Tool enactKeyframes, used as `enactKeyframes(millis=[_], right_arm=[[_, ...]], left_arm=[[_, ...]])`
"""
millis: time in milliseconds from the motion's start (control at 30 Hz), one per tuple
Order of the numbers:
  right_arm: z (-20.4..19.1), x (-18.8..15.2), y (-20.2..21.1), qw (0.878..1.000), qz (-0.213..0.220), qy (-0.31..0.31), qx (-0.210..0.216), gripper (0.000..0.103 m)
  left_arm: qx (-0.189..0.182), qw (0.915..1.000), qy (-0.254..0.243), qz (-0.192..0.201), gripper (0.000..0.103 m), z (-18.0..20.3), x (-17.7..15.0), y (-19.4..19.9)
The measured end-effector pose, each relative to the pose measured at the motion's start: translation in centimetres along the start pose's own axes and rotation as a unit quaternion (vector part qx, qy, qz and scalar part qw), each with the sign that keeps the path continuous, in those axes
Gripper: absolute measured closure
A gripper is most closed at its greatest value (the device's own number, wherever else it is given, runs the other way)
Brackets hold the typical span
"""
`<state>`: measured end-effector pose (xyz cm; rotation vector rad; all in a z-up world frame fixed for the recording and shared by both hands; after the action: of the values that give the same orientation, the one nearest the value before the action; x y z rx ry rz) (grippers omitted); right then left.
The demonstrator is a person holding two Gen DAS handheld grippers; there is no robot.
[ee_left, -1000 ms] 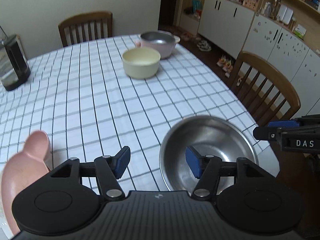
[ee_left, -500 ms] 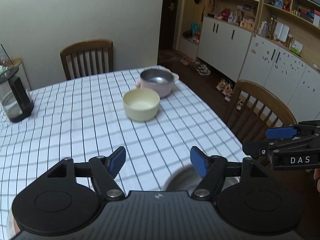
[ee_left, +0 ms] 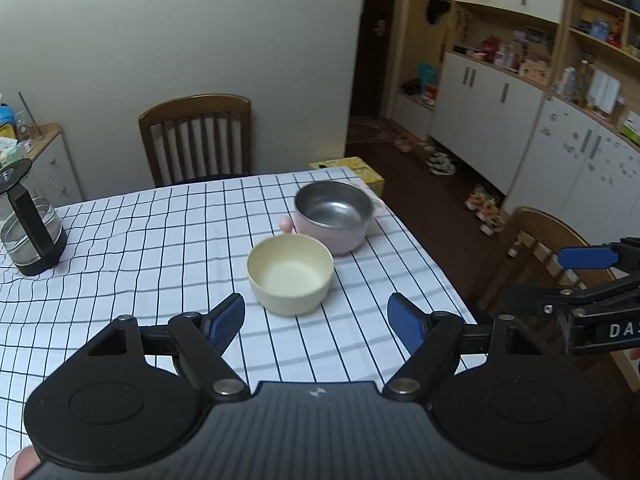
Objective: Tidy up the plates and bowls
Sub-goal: 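Move both tools to the rim of the pink pot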
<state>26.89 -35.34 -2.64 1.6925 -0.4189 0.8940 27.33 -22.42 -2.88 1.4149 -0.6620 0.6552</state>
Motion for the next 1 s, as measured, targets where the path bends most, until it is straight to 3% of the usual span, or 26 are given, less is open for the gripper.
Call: enactKeyframes(millis=[167,333,433,667,1000], right_arm=[[2.1,3.2,-2.5,1.0,0.006,0.015,0.01,0.003],[4.1,6.0,-5.9,1.0,0.0,0.018,0.011,0.003],[5.2,7.3,-8.2,1.0,-0.01,0.021,0.009,0.003],[6.5,9.6,-13.3,0.999,-0.033,0.027,-0.002,0.003],[6.7,10.4,-20.3,0.997,-0.071,0.007,-0.01,0.006]], left_arm=[[0.016,0.9998,0.013,0.004,0.024,0.0,2.8,-2.9],[0.025,0.9993,0.028,0.003,0.009,0.2,5.4,-6.1],[0.027,0.9989,0.038,0.005,0.005,0.0,7.1,-8.1],[0.043,0.9981,0.034,-0.029,0.004,-0.5,10.4,-14.1],[0.08,0.9934,0.039,-0.072,0.004,-2.1,12.3,-22.7]])
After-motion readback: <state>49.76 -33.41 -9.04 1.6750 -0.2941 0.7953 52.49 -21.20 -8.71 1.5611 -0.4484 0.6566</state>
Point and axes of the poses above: each gripper's, at about its wrist camera, not at the fingertips, and y roughly against the way its jaws point, z to its right, x to its top, the point moved 4 cm from there along -y, roughly the way its jaws point, and after that the axes turned 1 degree about -y, right-handed, at the moved point
